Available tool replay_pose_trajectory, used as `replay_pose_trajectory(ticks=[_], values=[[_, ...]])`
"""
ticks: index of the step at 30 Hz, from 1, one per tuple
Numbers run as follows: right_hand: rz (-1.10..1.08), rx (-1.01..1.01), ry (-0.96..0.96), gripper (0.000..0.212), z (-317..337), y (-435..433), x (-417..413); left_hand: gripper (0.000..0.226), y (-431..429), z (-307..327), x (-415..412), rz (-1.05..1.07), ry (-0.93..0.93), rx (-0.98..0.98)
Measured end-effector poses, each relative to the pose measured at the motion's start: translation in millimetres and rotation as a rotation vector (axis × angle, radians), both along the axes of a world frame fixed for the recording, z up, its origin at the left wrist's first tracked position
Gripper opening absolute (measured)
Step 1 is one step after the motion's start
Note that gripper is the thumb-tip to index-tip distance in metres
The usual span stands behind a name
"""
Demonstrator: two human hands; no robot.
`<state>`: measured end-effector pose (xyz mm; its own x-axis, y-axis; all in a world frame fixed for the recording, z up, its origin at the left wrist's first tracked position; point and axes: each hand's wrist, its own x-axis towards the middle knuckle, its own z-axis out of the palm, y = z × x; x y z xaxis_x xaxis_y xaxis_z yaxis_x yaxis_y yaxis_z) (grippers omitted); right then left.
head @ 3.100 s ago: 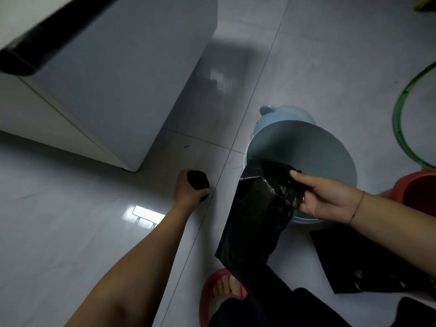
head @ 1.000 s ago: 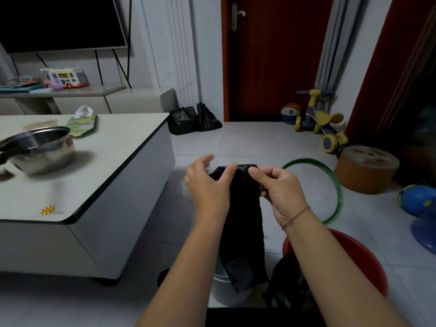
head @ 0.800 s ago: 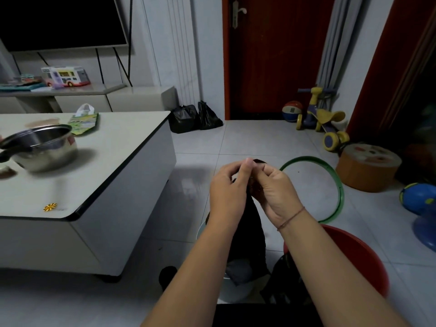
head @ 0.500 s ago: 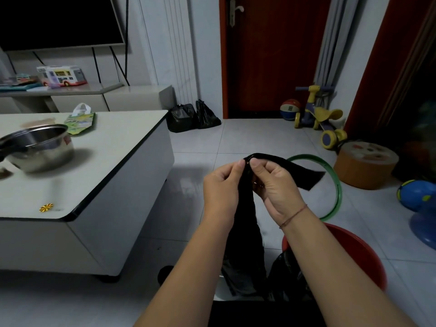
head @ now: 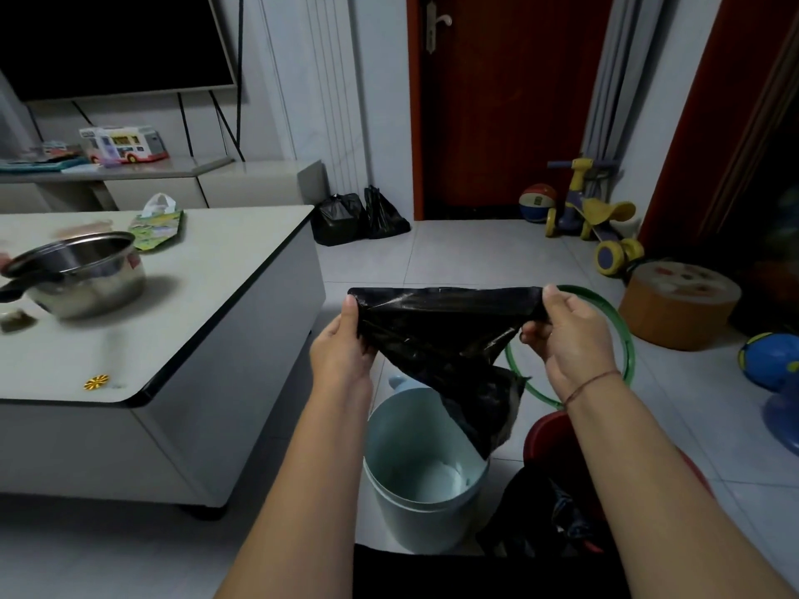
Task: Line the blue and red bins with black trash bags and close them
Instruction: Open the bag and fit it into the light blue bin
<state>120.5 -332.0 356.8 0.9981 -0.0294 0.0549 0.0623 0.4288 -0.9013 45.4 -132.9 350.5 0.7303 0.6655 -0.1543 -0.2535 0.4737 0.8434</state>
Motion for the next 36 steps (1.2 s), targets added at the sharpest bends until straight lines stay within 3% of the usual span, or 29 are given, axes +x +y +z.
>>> replay_pose_trajectory(ticks=[6,13,16,19,21,26,36], values=[[0.055,-0.229,-0.104,0.009,-10.4,0.1,3.7,0.023,2.4,-4.6,2.6,0.087,0.002,0.067],[-0.096,-0.210,-0.136,0.016,-16.7,4.8,7.5,0.021,2.5,-6.4,2.2,0.213,0.050,0.179],[-0.077,-0.212,-0.084,0.011,-20.6,6.2,8.8,0.015,5.3,-6.3,0.4,0.129,0.040,0.174],[-0.132,-0.369,-0.022,0.042,-21.0,13.1,3.6,0.017,1.8,-6.9,0.1,-0.030,-0.008,0.187],[-0.180,-0.477,-0.077,0.049,-14.8,22.5,-8.8,0.018,-7.3,-7.6,1.7,-0.100,-0.006,0.218],[0.178,-0.453,-0.169,0.037,-6.0,51.5,-39.9,0.018,-40.0,-6.8,4.1,-0.262,-0.037,0.255],[0.124,-0.298,-0.131,0.008,-7.3,45.1,-34.2,0.014,-54.2,-10.5,1.7,-0.382,-0.013,0.400]])
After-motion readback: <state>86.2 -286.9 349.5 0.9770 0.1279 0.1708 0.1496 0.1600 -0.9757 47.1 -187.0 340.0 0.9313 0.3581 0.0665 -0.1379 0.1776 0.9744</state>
